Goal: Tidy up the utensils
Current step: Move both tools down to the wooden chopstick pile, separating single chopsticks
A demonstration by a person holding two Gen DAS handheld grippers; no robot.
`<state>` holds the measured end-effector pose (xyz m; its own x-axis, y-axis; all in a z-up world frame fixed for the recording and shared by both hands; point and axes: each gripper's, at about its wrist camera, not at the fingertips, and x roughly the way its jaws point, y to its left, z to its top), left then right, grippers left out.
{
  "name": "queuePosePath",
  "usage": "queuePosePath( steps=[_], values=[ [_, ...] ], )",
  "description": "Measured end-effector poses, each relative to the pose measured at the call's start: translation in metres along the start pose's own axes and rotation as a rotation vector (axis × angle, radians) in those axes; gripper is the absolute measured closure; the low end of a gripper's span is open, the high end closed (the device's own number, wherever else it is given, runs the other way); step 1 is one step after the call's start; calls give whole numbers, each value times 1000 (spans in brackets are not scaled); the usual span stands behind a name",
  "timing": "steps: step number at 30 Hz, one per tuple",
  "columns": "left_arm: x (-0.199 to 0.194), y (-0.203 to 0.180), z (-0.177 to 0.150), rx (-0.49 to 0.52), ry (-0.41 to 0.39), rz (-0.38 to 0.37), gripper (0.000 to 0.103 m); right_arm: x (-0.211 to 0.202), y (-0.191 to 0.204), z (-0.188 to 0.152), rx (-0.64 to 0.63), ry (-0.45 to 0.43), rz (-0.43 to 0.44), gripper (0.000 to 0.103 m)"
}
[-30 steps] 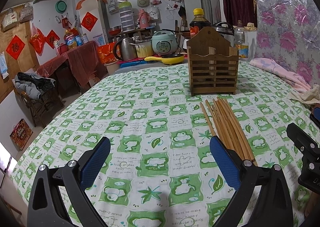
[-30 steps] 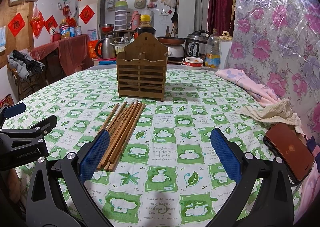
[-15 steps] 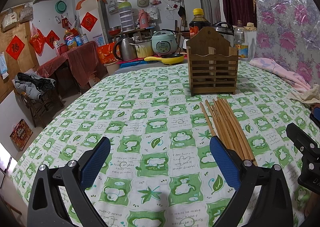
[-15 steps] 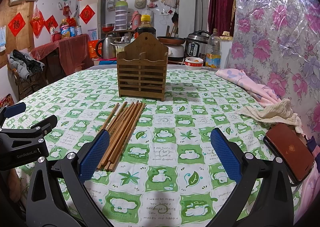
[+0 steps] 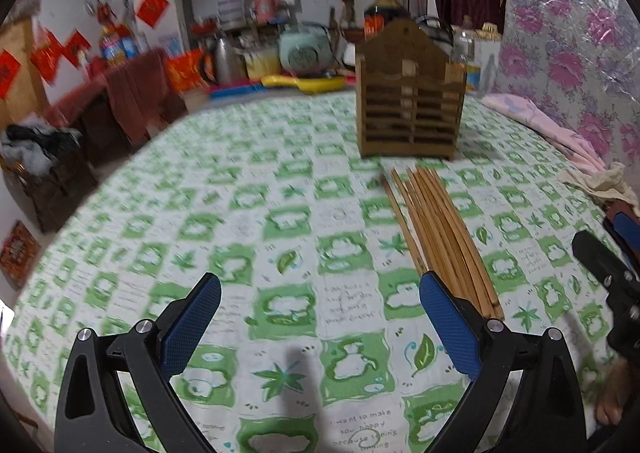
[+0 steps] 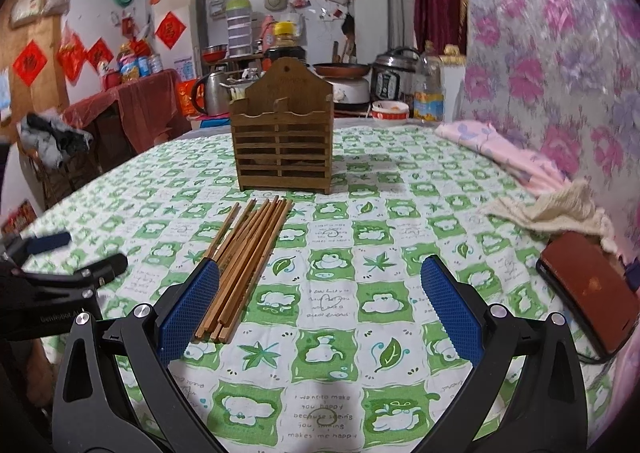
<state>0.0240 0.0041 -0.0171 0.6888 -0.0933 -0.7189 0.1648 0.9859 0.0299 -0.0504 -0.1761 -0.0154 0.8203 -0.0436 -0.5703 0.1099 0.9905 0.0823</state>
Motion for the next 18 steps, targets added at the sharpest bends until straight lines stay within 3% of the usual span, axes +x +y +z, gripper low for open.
queuePosePath(
  steps=[5,12,18],
  values=[
    [12,-2,1,12,77,-54,6,8,-22,5,111,46,29,6],
    [27,-27,-4,175,190,-172,6,18,-45,6,245,99,77,6],
    [39,-46,-12,318,259,-156,4,25,-60,4,334,136,123,6]
  ],
)
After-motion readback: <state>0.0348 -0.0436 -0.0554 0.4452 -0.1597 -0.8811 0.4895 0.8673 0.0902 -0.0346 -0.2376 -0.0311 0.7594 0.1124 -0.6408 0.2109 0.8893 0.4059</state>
